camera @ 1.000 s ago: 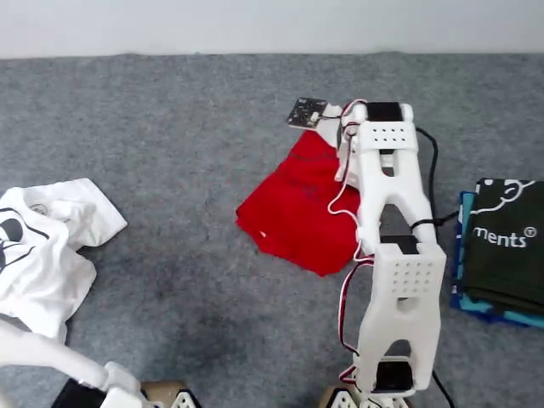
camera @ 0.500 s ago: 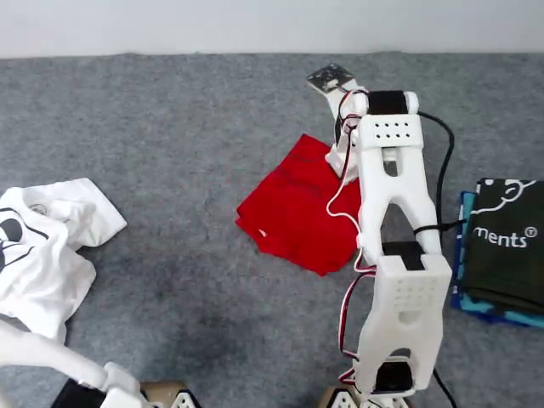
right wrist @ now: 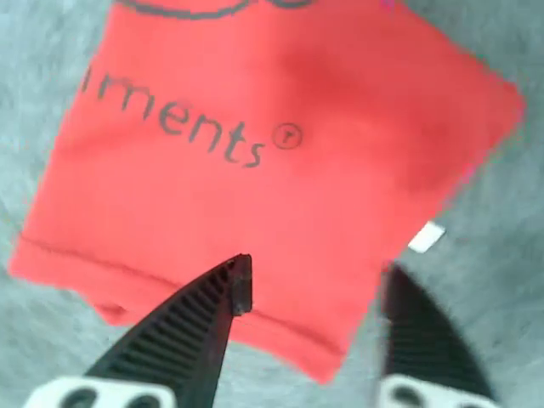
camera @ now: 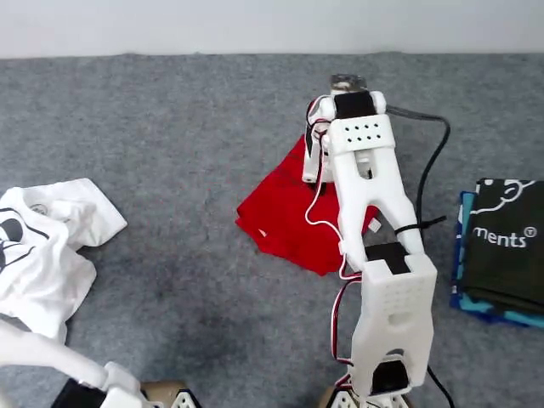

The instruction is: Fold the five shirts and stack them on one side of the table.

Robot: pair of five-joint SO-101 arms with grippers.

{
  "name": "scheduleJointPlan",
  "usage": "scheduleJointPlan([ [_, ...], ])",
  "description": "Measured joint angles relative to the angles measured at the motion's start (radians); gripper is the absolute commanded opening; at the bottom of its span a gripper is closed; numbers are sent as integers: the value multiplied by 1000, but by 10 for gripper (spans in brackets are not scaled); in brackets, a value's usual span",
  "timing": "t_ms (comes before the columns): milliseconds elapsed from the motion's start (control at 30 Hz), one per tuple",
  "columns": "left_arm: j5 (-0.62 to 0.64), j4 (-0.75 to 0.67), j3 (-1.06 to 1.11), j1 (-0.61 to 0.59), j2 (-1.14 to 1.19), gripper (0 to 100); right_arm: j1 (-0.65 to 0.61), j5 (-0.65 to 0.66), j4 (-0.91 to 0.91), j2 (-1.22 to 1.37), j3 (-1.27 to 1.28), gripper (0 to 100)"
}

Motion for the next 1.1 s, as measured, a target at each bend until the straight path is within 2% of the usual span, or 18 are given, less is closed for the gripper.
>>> scheduleJointPlan([
  [100,0,0,0,0,0,15,-15,-129,0,0,0,530],
  [267,0,0,0,0,0,15,-15,-262,-14,101,0,516],
  [767,0,0,0,0,0,15,-29,-288,-272,341,-17,500],
  [833,0,0,0,0,0,15,-31,-292,-272,350,-21,437],
  [1000,0,0,0,0,0,15,-31,-295,-210,374,-68,195],
  [1100,0,0,0,0,0,15,-29,-295,-166,377,-69,84],
])
